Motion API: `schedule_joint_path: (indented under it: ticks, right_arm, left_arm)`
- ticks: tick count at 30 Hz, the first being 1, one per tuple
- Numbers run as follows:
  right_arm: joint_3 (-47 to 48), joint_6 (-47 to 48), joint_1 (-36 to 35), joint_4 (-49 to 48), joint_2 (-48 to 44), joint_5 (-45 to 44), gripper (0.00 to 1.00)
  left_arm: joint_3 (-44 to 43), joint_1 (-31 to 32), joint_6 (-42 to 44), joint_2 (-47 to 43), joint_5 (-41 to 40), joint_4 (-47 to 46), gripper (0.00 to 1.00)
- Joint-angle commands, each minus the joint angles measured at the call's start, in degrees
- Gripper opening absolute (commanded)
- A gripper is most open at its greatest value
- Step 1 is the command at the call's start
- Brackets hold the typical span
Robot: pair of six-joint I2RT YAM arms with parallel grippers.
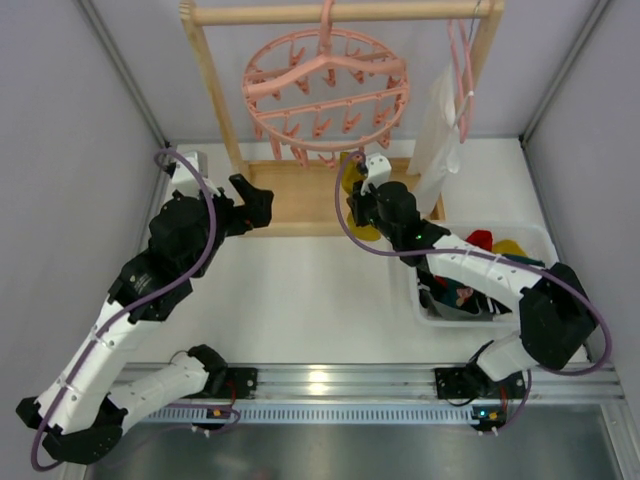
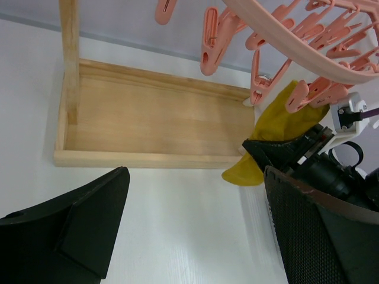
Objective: Remove the socks clipped to the hanger
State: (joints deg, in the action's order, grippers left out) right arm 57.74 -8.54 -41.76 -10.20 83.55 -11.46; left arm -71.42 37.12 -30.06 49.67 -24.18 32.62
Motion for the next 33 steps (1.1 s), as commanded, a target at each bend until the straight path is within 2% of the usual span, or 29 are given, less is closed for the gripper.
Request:
schedule_joint_path:
  ticks: [1, 2, 3, 6, 8, 14, 19, 24, 27, 28, 29, 30, 33]
  right_arm:
    - [1.2, -0.4, 0.4, -7.6, 2.5, 2.8, 0.04]
    - [1.4, -0.8, 0.4, -7.7, 2.8, 2.8, 0.06]
    - [1.6, -1.0, 0.4, -8.2, 3.5, 3.5, 0.14]
    - [1.2, -2.2, 0.4, -9.2, 3.6, 5.0, 0.26]
    - [0.2, -2.4, 0.4, -10.7, 3.2, 5.9, 0.29]
    - [-4.6, -4.0, 0.4, -16.7, 0.6, 8.3, 0.18]
    - [-7.1, -5.4, 0.4, -20.0, -1.0, 9.9, 0.01]
    - [-8.0, -7.9, 0.1, -19.9, -4.3, 10.5, 0.0]
    - [-8.6, -9.2, -0.3, -19.3, -6.5, 10.3, 0.0]
    - [-8.8, -9.5, -0.4, -19.2, -7.0, 10.1, 0.0]
    - [-8.9, -9.6, -0.8, -18.7, -7.4, 9.1, 0.0]
    - [-9.0, -9.2, -1.6, -17.9, -8.3, 8.3, 0.0]
    - [-9.7, -8.2, -3.7, -17.5, -9.9, 5.8, 0.0]
  left_arm:
    - [0.5, 0.0, 1.0, -1.2, 2.6, -1.8, 0.98]
    - [0.5, -0.1, 1.1, -1.3, 3.0, -1.7, 0.98]
    - [0.6, -0.1, 1.5, -1.3, 3.0, -1.7, 0.98]
    - [0.7, -0.1, 1.8, -1.6, 3.4, -1.4, 0.98]
    - [0.7, -0.1, 1.8, -1.7, 3.8, -1.5, 0.98]
    - [0.2, -0.1, 0.3, -2.2, 8.9, -1.6, 0.98]
    - [-3.2, 0.1, -1.2, -0.3, 15.7, -1.8, 0.98]
    - [-9.3, 2.4, -1.2, 6.4, 17.8, -1.9, 0.98]
    - [-14.7, 9.3, 1.1, 11.4, 7.3, -1.7, 0.98]
    - [-16.0, 12.2, 2.1, 12.6, 1.5, -1.6, 0.98]
    - [-18.8, 18.9, 3.5, 13.8, -8.4, -1.5, 0.99]
    - [-20.1, 21.6, 4.0, 16.0, -12.9, -1.3, 0.99]
    - [-25.0, 26.2, 5.0, 20.4, -20.1, -1.3, 0.99]
